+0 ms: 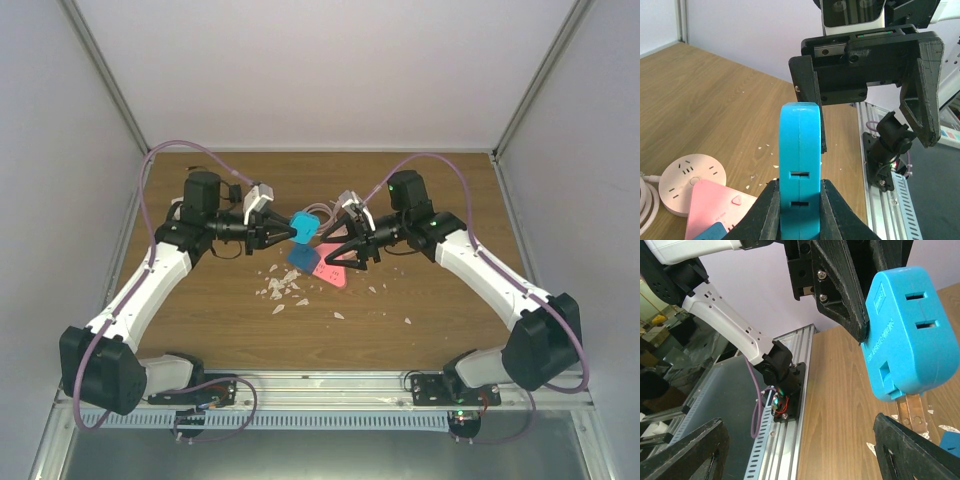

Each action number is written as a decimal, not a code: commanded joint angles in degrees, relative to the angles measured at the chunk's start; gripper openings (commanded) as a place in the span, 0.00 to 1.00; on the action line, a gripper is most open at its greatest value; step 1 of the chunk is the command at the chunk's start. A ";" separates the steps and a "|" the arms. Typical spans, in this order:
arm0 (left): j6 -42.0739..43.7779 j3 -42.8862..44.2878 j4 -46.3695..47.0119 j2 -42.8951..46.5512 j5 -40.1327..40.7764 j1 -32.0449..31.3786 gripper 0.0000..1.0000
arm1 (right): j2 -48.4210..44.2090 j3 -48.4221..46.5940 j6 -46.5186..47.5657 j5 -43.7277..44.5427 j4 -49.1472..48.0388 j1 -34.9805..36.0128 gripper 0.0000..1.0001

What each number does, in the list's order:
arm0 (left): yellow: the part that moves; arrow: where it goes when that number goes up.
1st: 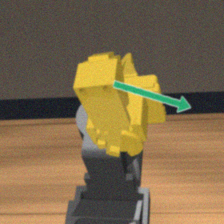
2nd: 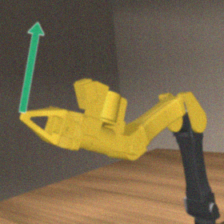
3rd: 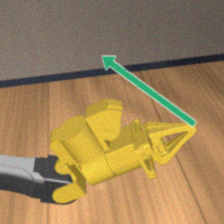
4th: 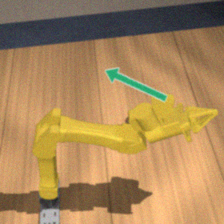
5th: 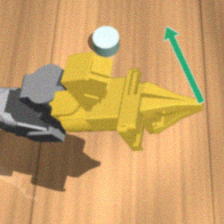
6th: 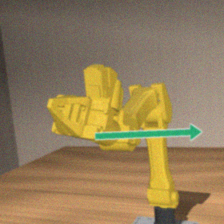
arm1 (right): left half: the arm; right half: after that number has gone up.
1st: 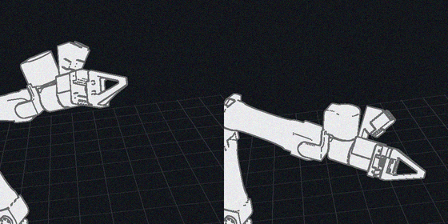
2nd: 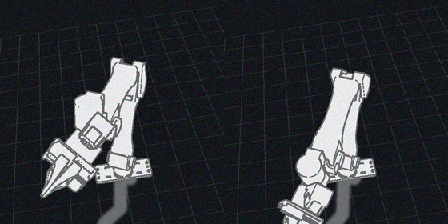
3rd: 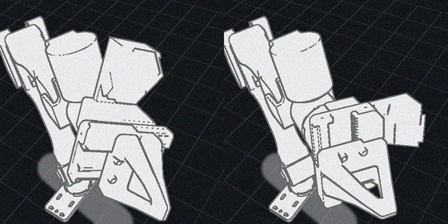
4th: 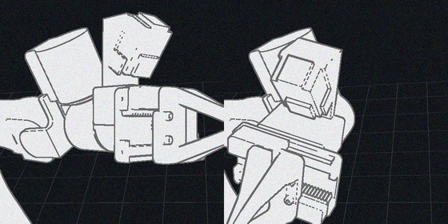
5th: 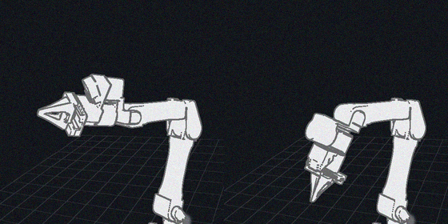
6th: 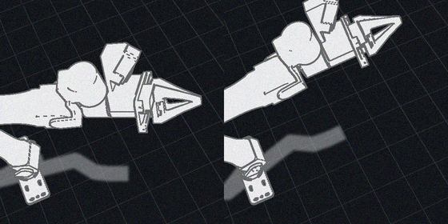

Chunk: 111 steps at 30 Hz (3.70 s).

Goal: Pull the plug off the socket

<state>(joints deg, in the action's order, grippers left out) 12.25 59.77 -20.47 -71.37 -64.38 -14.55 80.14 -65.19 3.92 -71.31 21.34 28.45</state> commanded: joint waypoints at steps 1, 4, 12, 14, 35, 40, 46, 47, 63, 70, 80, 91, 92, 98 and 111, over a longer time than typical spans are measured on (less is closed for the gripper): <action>1.06 0.08 2.07 -0.21 -0.05 -0.88 0.00 | -0.17 -1.25 -1.20 -1.40 -1.23 0.44 0.79; 2.10 0.25 1.27 -0.23 -1.61 -1.36 0.00 | 0.17 -1.49 -1.41 -0.84 -1.46 0.38 0.80; 3.60 0.00 0.28 0.44 -4.09 -2.45 0.00 | 1.20 -1.52 -1.57 1.68 -1.31 0.19 0.79; 3.82 -0.13 0.11 0.48 -4.20 -2.56 0.00 | 1.00 -1.44 -1.51 1.81 -1.46 0.21 0.79; 3.31 1.03 -0.40 -2.40 0.56 -4.67 0.00 | -0.58 -1.17 -1.32 -5.19 -2.97 0.55 0.79; 3.08 1.50 -0.33 -2.93 1.41 -4.83 0.00 | -1.01 -0.67 -2.06 -7.22 -3.55 0.90 0.79; 3.14 2.02 -0.62 -3.44 3.64 -4.90 0.00 | -0.87 -0.29 -3.83 -9.82 -5.00 1.17 0.79; 3.27 1.94 -0.61 -3.50 3.81 -4.92 0.00 | -0.84 -0.29 -3.84 -10.11 -5.18 1.21 0.79; 7.04 0.17 -1.77 -3.41 2.07 -1.98 0.00 | -3.27 1.35 -6.55 4.32 -8.20 -6.47 1.00; 7.42 -0.09 -2.02 -6.67 1.33 4.50 0.00 | -4.70 2.61 0.60 9.97 -5.74 -8.55 1.00; 7.31 2.10 -5.08 -16.96 5.92 19.43 0.00 | -8.59 8.80 6.71 16.30 -5.09 -8.87 1.00; 6.41 3.59 -4.37 -29.64 11.40 29.35 0.00 | -11.18 14.81 7.47 19.00 -8.44 -8.92 1.00; 6.05 3.72 -3.89 -30.33 12.53 29.47 0.00 | -11.41 15.10 7.35 18.90 -8.58 -8.79 1.00; 2.42 4.97 -1.32 -35.12 17.70 29.62 0.00 | -11.57 15.36 7.44 18.18 -8.63 -8.85 0.99; -1.64 9.75 -1.65 -41.21 17.27 30.08 0.17 | -11.19 16.24 7.33 16.80 -9.72 -8.83 1.00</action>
<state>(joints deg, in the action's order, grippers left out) 12.53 68.01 -24.18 -111.00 -46.28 14.94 69.73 -49.50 10.70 -53.01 12.97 20.12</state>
